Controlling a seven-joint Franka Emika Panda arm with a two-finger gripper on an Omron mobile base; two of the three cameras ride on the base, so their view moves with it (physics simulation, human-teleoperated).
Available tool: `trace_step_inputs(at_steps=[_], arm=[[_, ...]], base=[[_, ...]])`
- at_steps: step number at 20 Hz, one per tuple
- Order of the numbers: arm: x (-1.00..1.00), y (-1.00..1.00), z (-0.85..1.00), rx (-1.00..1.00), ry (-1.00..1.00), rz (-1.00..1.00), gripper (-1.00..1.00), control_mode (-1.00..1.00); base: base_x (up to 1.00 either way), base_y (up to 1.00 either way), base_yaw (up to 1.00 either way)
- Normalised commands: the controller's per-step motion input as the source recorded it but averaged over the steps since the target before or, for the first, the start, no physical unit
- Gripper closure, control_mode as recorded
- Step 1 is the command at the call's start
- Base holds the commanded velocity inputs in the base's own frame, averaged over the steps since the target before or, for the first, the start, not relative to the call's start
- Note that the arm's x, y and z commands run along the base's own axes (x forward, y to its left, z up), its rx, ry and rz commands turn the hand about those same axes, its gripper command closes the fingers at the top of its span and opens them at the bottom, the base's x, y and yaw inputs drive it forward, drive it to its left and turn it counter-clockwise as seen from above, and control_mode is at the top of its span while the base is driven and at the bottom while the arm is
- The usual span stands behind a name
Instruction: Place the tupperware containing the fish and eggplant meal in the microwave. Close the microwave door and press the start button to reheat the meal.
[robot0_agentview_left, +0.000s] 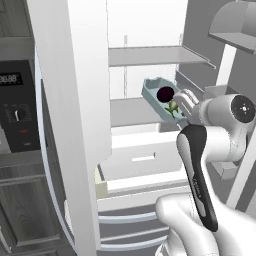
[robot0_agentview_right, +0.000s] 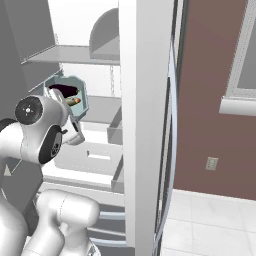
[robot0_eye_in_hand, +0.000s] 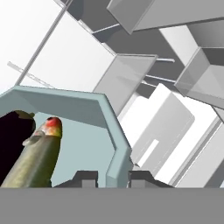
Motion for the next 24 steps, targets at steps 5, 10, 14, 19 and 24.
trace_step_inputs(at_steps=[5,10,14,19,24], arm=[[0.0,0.0,0.0,0.0,0.0,0.0,1.0,1.0],[0.0,0.0,0.0,0.0,0.0,0.0,1.0,1.0],[0.0,0.0,0.0,0.0,0.0,0.0,1.0,1.0],[0.0,0.0,0.0,0.0,0.0,0.0,1.0,1.0],[0.0,0.0,0.0,0.0,0.0,0.0,1.0,1.0]], base=[[-0.05,-0.03,0.0],[-0.54,0.0,0.0],[-0.78,0.0,0.01],[-0.8,0.04,0.05],[-0.55,0.19,0.16]])
